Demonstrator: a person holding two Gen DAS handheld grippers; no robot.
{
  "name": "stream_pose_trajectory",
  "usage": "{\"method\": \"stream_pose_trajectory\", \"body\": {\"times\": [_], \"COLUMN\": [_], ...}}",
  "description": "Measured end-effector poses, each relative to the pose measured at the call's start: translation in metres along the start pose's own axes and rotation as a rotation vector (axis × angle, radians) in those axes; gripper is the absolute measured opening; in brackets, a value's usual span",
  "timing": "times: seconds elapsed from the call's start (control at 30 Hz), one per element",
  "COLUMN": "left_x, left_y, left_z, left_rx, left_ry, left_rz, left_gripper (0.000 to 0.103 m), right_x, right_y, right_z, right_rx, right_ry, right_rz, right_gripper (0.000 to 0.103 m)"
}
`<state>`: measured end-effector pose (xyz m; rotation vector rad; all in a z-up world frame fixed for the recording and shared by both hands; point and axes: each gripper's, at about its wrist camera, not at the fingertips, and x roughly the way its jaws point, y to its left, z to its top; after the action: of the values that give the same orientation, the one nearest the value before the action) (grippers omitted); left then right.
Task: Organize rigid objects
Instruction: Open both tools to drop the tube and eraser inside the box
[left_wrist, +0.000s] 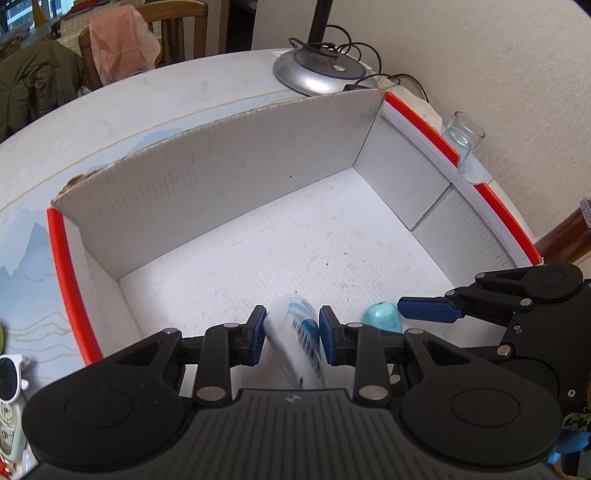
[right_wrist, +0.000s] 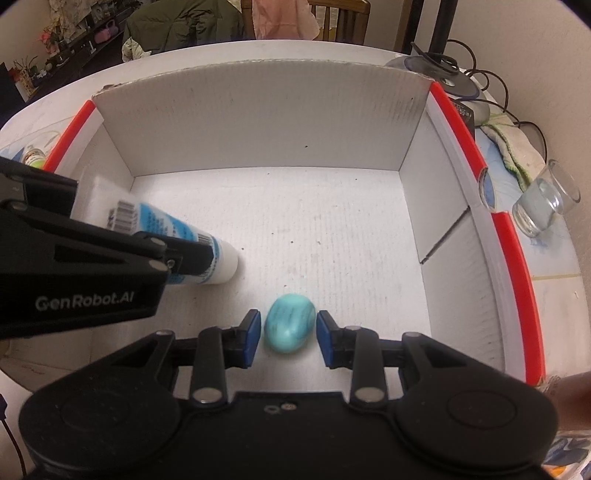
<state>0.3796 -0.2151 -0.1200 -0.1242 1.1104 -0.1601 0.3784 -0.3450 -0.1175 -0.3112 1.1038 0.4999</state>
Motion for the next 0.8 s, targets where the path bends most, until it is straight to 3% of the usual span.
{"method": "stream_pose_trajectory", "body": {"times": [0.27,0.5,0.67,0.8], "left_x": [-0.007,-0.036,-0.068,-0.093], "left_y": [-0.001,-0.004,-0.002,0.005], "left_z": [-0.007,-0.015,-0.026,-0.038], "left_rx": [-0.026,-0.025,-0.019,-0.029], "left_ry": [0.020,-0.054,-0.139,-0.198], "left_rz": [0.002,0.004,0.013,0.022], "left_gripper": [0.030,0.030,0.030,0.030], "right_x": [-0.008,-0.026,-0.047,-0.064], "right_y": [0.000,0.001,0.011,0.024], "right_z": [-0.005,-0.010,-0.013,-0.017], "right_rx": [-0.005,-0.015,-0.028,-0.046], "right_ry": [-0.023,-0.079,-0.137,-0.176], "right_rz": [0.022,0.034,0.062,0.074], "right_gripper": [0.038,0.044,0.063,0.069]}}
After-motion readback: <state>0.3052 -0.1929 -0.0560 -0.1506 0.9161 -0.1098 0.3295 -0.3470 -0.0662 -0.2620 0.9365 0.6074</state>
